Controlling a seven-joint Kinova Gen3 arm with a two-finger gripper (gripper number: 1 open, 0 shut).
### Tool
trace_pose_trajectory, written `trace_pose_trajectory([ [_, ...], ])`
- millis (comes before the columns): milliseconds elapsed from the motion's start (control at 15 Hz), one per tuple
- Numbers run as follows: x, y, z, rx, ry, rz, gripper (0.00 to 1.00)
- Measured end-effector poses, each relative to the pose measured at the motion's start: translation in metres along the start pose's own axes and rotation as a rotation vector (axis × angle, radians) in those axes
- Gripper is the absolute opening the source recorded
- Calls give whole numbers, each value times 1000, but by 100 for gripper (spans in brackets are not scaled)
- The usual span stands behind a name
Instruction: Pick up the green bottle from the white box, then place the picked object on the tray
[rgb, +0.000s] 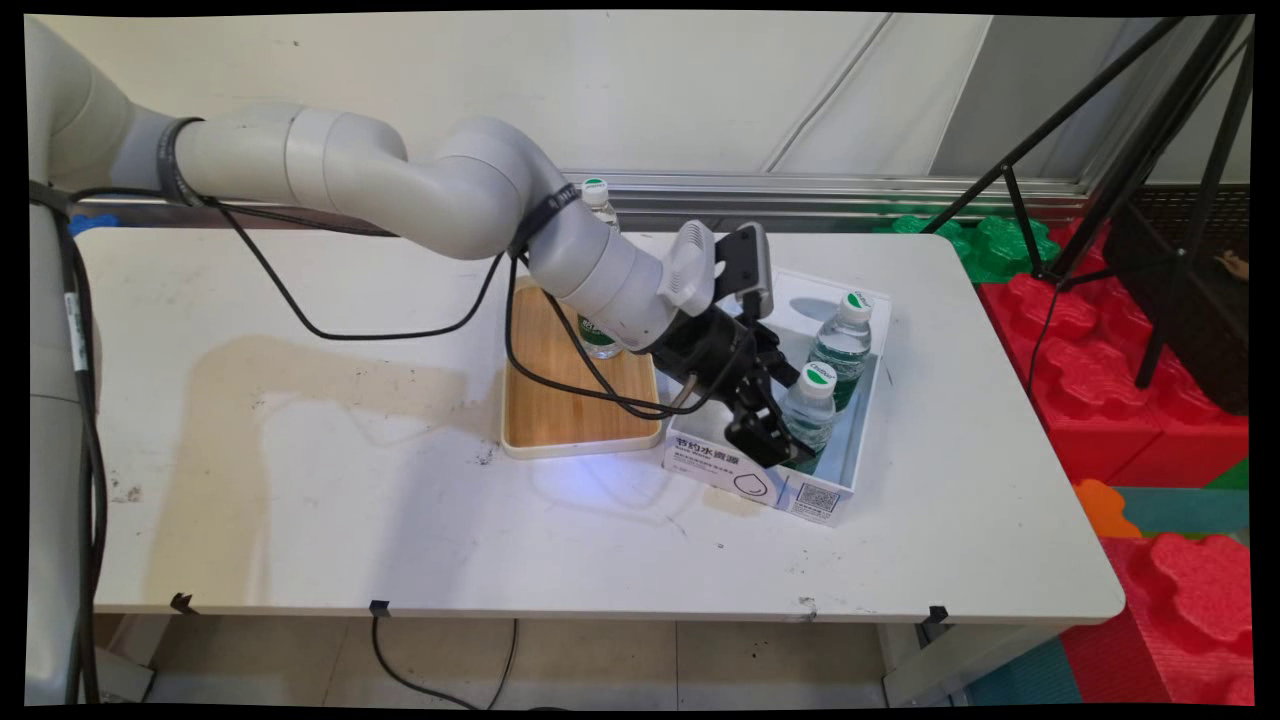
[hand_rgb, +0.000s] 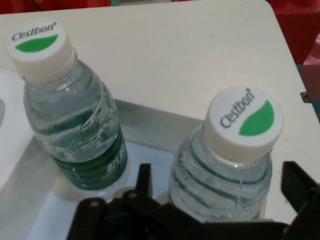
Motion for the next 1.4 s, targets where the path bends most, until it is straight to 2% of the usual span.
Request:
trace_pose_trajectory([
  [67,0,0,2,-1,2,0,100],
  [133,1,0,3,-2,3,-1,0],
  [933,5,-3,5,-8,27,7,0],
  [1400,17,-2,-27,6,77,11,0],
])
